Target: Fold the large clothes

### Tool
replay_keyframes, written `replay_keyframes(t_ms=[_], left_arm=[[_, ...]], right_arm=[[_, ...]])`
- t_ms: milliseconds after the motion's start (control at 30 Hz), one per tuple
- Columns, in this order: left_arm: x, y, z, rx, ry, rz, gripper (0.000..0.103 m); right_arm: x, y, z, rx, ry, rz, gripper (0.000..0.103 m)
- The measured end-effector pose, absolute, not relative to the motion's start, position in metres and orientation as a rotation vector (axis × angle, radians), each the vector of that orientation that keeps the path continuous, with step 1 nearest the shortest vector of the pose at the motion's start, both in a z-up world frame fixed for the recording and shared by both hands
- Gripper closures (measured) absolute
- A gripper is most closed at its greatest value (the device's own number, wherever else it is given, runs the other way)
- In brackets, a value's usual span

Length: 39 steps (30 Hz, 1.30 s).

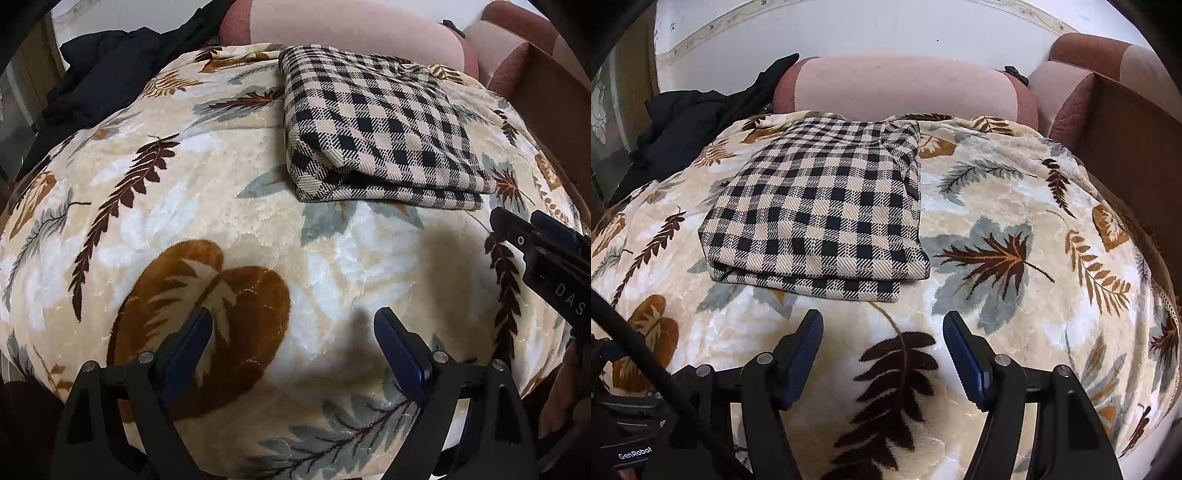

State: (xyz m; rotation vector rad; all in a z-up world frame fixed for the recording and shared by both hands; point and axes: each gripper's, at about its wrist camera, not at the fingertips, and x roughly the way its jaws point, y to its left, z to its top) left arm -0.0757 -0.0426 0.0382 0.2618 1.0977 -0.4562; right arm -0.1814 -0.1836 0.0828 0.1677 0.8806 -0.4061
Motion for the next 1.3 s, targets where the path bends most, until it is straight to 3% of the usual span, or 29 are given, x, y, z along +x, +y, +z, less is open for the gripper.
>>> replay_keyframes(t_ms=[1300], left_arm=[[-0.093,-0.042,0.055,0.257,1.017,-0.463,0.015]], right_arm=[[-0.189,-0.194,0.081,0.08,0.936,-0.584,0.029]])
